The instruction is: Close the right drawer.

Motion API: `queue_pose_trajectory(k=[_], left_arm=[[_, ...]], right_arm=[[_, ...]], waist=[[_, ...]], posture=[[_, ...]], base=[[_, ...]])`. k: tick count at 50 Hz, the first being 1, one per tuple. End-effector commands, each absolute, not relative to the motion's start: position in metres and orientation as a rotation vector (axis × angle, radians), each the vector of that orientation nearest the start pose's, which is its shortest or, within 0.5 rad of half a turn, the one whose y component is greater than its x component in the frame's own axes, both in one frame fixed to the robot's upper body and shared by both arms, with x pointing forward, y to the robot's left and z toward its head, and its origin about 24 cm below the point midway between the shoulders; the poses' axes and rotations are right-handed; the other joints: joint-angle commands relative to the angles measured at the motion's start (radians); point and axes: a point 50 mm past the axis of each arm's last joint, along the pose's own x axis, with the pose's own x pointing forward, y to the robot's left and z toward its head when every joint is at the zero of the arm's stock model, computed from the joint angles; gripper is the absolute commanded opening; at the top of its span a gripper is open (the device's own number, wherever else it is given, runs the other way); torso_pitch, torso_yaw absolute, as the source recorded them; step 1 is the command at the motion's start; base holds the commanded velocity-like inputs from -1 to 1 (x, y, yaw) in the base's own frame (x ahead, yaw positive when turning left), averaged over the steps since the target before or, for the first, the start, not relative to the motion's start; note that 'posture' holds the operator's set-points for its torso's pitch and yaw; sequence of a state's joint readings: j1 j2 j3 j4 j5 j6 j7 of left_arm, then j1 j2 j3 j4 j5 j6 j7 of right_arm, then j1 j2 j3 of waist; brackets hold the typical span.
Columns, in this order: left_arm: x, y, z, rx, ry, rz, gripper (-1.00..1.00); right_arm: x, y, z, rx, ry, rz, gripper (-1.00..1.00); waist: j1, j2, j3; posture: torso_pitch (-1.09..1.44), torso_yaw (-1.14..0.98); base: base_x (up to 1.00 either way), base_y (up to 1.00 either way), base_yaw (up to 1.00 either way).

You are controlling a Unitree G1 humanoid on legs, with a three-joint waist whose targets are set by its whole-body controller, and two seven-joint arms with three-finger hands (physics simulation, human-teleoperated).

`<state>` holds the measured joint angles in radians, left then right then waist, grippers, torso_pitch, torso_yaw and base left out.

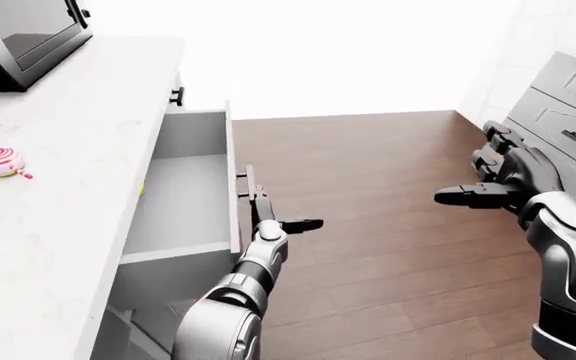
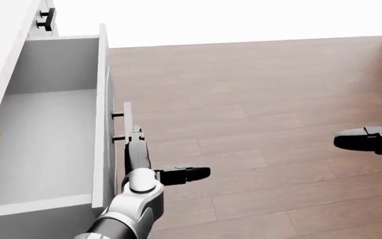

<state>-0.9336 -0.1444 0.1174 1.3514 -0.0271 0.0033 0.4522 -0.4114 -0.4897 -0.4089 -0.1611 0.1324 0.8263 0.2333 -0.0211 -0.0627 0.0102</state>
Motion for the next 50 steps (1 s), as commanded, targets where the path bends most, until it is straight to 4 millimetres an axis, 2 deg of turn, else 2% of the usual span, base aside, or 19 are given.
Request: queue_pose_trajectory(k=[1, 50], left_arm=[[0.372, 0.075, 0.042, 0.062, 0.391, 0.256, 1.0], [0.377, 0.108, 0.042, 0.042, 0.427, 0.334, 1.0]], right_arm=[[0.289, -0.289, 0.193, -0.162, 0.053, -0.169, 1.0], [0.286, -0.29, 0.198, -0.167, 0.048, -0.173, 1.0]], waist=[[0.01, -0.007, -0.022], [0.015, 0.008, -0.029]], posture=[[0.0, 0.0], [0.0, 0.0]], base=[[0.0, 0.0, 0.0], [0.0, 0.0, 0.0]])
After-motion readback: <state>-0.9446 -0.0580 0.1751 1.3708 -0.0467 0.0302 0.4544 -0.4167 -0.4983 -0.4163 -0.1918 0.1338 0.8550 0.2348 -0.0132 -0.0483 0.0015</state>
